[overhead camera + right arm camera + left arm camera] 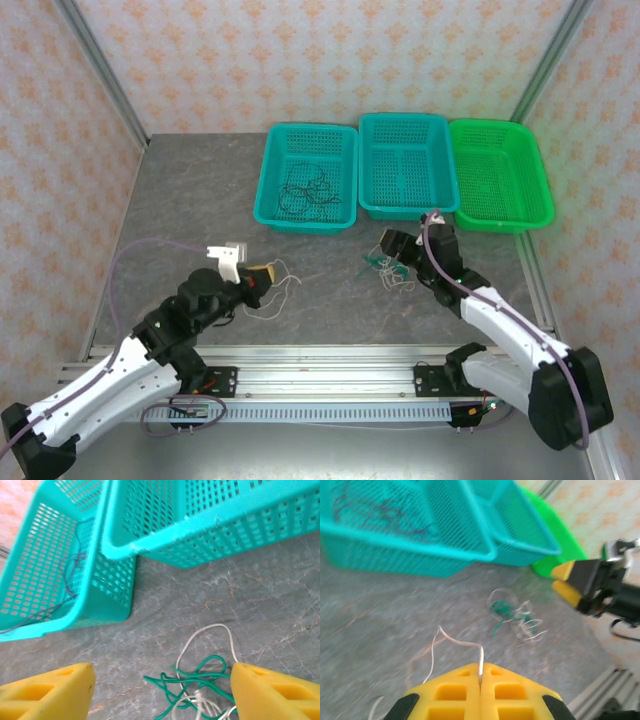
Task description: Untangle the cables
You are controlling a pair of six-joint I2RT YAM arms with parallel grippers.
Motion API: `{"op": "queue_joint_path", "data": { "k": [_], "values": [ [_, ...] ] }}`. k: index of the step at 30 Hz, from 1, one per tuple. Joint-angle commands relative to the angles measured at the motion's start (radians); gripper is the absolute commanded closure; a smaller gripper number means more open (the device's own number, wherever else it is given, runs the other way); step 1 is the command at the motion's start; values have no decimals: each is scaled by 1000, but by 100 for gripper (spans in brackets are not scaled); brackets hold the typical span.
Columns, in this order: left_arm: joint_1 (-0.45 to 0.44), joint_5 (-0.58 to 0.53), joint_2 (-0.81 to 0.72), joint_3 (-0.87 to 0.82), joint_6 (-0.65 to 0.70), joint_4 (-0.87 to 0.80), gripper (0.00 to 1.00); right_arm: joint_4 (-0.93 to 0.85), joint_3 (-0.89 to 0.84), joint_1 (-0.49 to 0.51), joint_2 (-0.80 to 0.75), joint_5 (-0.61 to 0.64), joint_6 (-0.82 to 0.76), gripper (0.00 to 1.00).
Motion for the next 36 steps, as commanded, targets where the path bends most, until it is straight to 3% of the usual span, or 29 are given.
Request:
{"op": "queue_joint_path", "data": {
  "k": [1, 6, 11, 15, 23, 29, 34, 35, 36],
  "values": [
    [2, 104, 106, 184, 95, 119, 100, -74, 33, 4, -99, 38, 1, 25],
    [-7, 191, 371, 495, 164, 276, 100, -106, 39, 3, -244, 113, 58, 25],
    [-9, 148, 673, 845, 242, 291, 100, -241, 62, 4, -377, 313, 145, 25],
    [-3, 115, 941, 1149, 308, 271, 100, -299, 61, 3, -498, 377, 169, 25],
    [11, 95, 1480, 1765, 390, 150, 100, -386, 58, 3, -617, 345, 175, 25],
    [29, 69, 1823, 2171, 346, -7, 100, -420, 58, 3, -623, 330, 166, 25],
    [49, 48, 1949, 2235, 275, -65, 100, -402, 41, 4, -622, 337, 170, 25],
    [55, 49, 1960, 2234, 261, -81, 98, -398, 37, 3, -621, 339, 169, 25],
    [57, 54, 1964, 2233, 254, -94, 87, -395, 34, 4, -618, 340, 166, 25]
  ]
}}
